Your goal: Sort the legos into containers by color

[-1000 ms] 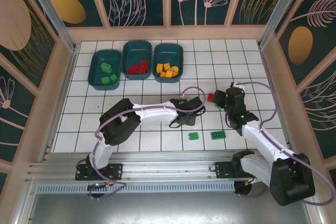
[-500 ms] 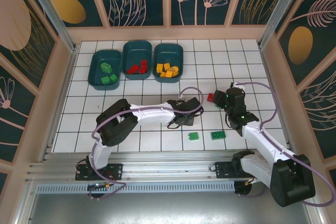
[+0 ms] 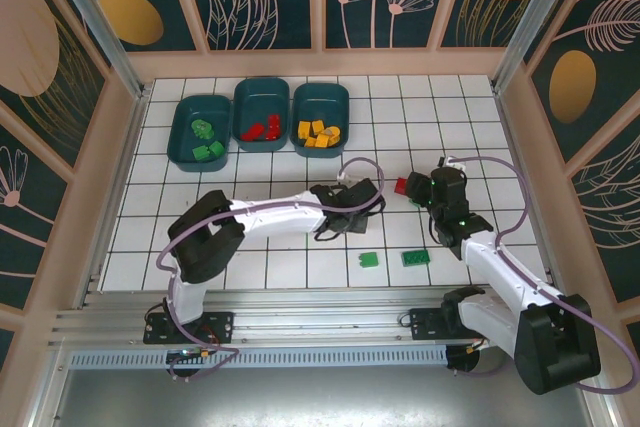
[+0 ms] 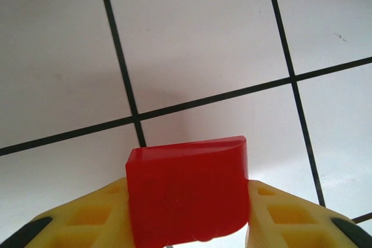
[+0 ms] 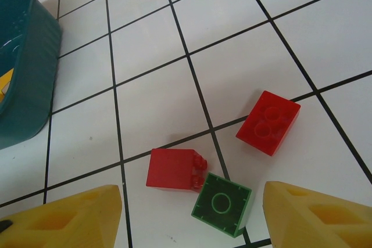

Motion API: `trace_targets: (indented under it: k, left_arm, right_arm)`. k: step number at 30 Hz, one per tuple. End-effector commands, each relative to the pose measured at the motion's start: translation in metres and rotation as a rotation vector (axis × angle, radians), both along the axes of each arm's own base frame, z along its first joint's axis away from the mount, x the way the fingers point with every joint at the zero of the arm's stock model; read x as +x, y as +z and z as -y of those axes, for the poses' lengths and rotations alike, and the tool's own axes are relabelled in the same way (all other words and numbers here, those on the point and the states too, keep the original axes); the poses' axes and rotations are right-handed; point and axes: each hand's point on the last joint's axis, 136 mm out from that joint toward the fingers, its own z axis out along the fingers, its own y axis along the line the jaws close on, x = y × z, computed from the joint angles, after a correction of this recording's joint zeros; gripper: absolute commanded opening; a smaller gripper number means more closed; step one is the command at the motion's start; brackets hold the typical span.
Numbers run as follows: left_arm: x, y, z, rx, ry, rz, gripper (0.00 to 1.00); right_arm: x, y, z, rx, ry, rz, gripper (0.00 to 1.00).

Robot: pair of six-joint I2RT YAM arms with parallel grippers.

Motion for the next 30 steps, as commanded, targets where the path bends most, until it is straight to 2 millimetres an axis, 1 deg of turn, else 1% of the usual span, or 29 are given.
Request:
trace_targets:
  k: [1,3,5,8,11,12,16,18,19,20,22,23,26,29,30]
  left_arm:
    - [0.033,0.030,-0.029,-0.002,0.050,0.054,0.30]
    - [0.054,0.044,-0.048,-0.002,0.084,0.082,0.30]
    - [0.080,0.060,-0.073,0.002,0.125,0.110,0.30]
    - [0.118,0.073,-0.113,-0.012,0.193,0.120,0.30]
    - [0.156,0.078,-0.154,-0.007,0.261,0.120,0.30]
    - [0.166,0.078,-0.165,-0.008,0.278,0.117,0.30]
    - [0.211,0.068,-0.204,-0.022,0.348,0.077,0.28]
    - [0.231,0.065,-0.215,-0.033,0.365,0.076,0.29]
    - [0.239,0.061,-0.220,-0.032,0.374,0.066,0.30]
    - [0.247,0.059,-0.222,-0.030,0.374,0.061,0.33]
    - [0.260,0.049,-0.227,-0.016,0.382,0.031,0.36]
    - [0.266,0.047,-0.228,-0.012,0.382,0.031,0.38]
    - [0.278,0.041,-0.229,-0.005,0.386,0.034,0.40]
    - [0.287,0.033,-0.234,-0.024,0.406,0.026,0.41]
    - [0.289,0.028,-0.234,-0.036,0.410,0.017,0.43]
  right_arm:
    - [0.002,0.001,-0.001,0.026,-0.001,0.020,0.66]
    - [0.002,-0.002,-0.002,0.025,0.001,0.008,0.66]
    - [0.003,-0.007,-0.002,0.024,-0.001,-0.011,0.66]
    - [0.004,-0.013,-0.003,0.022,-0.005,-0.032,0.66]
    - [0.007,-0.013,-0.002,0.018,-0.011,-0.032,0.66]
    - [0.007,-0.012,-0.002,0.016,-0.014,-0.031,0.66]
    - [0.013,-0.011,-0.002,-0.002,-0.013,-0.037,0.66]
    - [0.014,-0.012,-0.001,-0.013,-0.015,-0.051,0.67]
    - [0.015,-0.014,-0.002,-0.016,-0.013,-0.061,0.67]
    - [0.015,-0.016,-0.002,-0.018,-0.015,-0.070,0.67]
    - [0.016,-0.020,-0.002,-0.020,-0.020,-0.089,0.69]
    - [0.016,-0.021,-0.001,-0.022,-0.022,-0.096,0.70]
    - [0.017,-0.023,-0.001,-0.032,-0.023,-0.104,0.71]
    - [0.019,-0.020,0.000,-0.049,-0.017,-0.103,0.72]
    - [0.020,-0.019,0.001,-0.061,-0.021,-0.106,0.72]
